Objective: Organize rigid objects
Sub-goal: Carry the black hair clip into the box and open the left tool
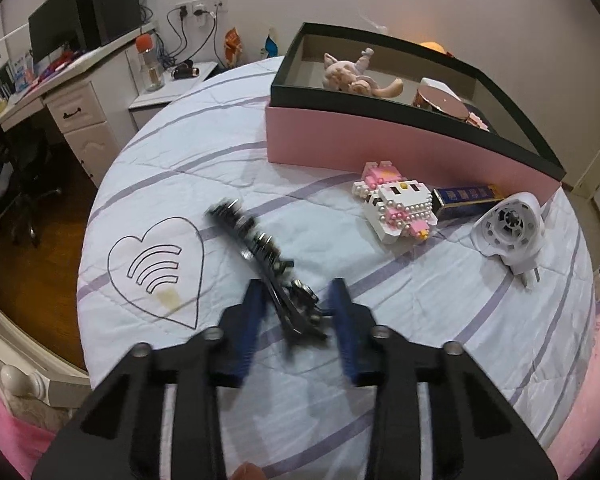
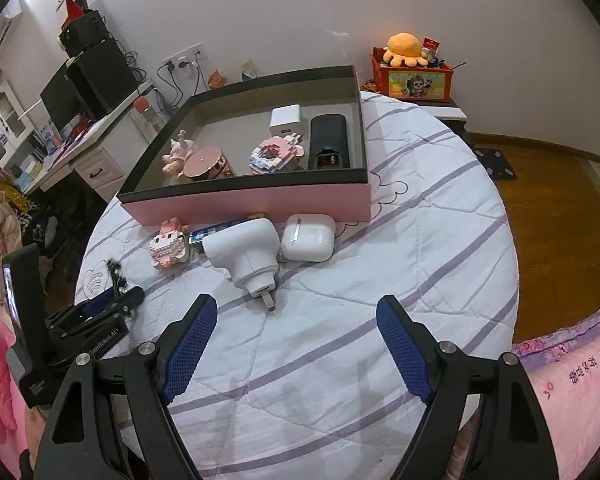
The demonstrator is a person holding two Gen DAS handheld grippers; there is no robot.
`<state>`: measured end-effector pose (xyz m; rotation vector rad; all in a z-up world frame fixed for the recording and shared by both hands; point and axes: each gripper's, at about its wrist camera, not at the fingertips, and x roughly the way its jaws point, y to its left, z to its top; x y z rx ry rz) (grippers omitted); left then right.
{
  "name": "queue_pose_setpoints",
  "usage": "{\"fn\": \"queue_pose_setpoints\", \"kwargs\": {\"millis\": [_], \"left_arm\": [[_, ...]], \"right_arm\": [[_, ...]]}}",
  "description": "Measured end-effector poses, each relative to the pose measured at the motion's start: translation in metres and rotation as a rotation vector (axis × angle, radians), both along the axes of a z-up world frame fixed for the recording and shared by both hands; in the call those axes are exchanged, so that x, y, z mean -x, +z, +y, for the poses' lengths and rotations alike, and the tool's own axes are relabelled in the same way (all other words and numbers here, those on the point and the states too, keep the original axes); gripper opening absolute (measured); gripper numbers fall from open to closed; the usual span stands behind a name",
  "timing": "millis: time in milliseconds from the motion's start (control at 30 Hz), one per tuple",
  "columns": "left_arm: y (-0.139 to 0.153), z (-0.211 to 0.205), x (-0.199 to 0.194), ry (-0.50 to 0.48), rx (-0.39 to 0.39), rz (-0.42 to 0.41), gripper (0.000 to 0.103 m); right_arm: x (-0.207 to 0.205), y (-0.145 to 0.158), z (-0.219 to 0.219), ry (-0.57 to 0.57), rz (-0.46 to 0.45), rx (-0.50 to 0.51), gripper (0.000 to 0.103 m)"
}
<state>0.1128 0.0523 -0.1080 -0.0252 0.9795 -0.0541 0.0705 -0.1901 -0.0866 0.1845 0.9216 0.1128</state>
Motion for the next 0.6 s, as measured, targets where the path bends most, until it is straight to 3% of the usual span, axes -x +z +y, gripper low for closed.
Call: {"fn": "queue_pose_setpoints", "kwargs": {"millis": [600], "left_arm": [[0.011,-0.010,0.003,-0.057,0.000,-0.024,0.025]], "right_arm": [[-0.001,0.003,0.003,0.002,-0.001,0.004,0.083]]}}
